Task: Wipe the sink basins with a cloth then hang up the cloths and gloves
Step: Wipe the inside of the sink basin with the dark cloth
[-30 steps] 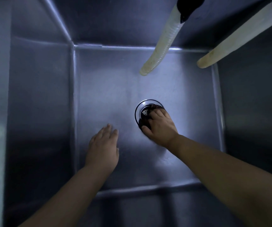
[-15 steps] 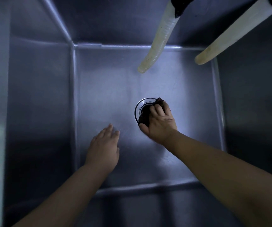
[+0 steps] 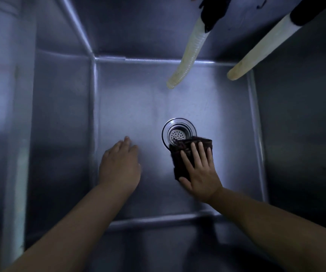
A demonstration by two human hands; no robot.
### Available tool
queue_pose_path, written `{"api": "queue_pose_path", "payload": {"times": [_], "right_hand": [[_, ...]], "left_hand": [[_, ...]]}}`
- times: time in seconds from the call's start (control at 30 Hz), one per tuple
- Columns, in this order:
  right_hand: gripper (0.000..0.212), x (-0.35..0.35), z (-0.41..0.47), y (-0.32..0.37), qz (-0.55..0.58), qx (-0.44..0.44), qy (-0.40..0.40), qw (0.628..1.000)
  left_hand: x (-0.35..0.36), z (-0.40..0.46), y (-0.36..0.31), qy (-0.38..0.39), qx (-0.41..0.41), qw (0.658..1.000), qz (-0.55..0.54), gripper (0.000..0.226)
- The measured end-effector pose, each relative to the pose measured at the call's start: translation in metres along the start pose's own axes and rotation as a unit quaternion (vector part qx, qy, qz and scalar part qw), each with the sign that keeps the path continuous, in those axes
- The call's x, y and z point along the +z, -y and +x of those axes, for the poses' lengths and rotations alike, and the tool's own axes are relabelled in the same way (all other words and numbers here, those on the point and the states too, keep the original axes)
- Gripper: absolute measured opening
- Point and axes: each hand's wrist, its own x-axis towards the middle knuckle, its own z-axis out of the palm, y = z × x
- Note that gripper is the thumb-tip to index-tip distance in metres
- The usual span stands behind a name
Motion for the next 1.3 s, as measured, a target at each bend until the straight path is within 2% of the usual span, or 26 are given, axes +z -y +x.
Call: {"api": "queue_pose_path", "payload": {"times": [0.13,0.27,0.37,0.53,0.67,0.8,0.97,1.07,1.3], "right_hand": [[0.076,-0.004,0.004,-0.001,0.012,0.083,-0.002,0.996],[0.071,-0.014,0.045,-0.018,0.053,0.282,-0.022,0.958],[0.064,-0.021,0.089,-0.032,0.065,0.317,-0.028,0.946],[0.065,-0.032,0.156,-0.007,0.041,0.241,-0.032,0.969],[0.068,-0.031,0.184,0.044,0.014,0.102,-0.02,0.994],[0.07,-0.023,0.174,0.092,0.015,-0.025,-0.02,0.999],[0.071,-0.004,0.123,0.13,-0.01,-0.14,-0.014,0.99],[0.071,0.004,0.089,0.138,0.006,-0.208,-0.016,0.978],[0.063,0.016,0.025,0.112,0.024,-0.384,0.016,0.923]], "left_hand": [[-0.038,-0.001,0.01,-0.044,-0.007,0.999,0.028,0.047],[-0.073,-0.003,0.026,-0.052,0.059,0.991,0.11,0.059],[-0.084,-0.011,0.04,-0.081,0.106,0.977,0.167,0.06],[-0.084,-0.014,0.05,-0.079,0.119,0.972,0.187,0.054],[-0.085,-0.009,0.05,-0.101,0.096,0.974,0.176,0.043],[-0.089,-0.006,0.05,-0.126,0.07,0.975,0.171,0.028],[-0.088,-0.006,0.048,-0.1,0.052,0.977,0.181,0.038],[-0.088,-0.006,0.048,-0.074,0.041,0.977,0.197,0.036],[-0.088,-0.01,0.044,-0.052,0.029,0.972,0.229,0.031]]}}
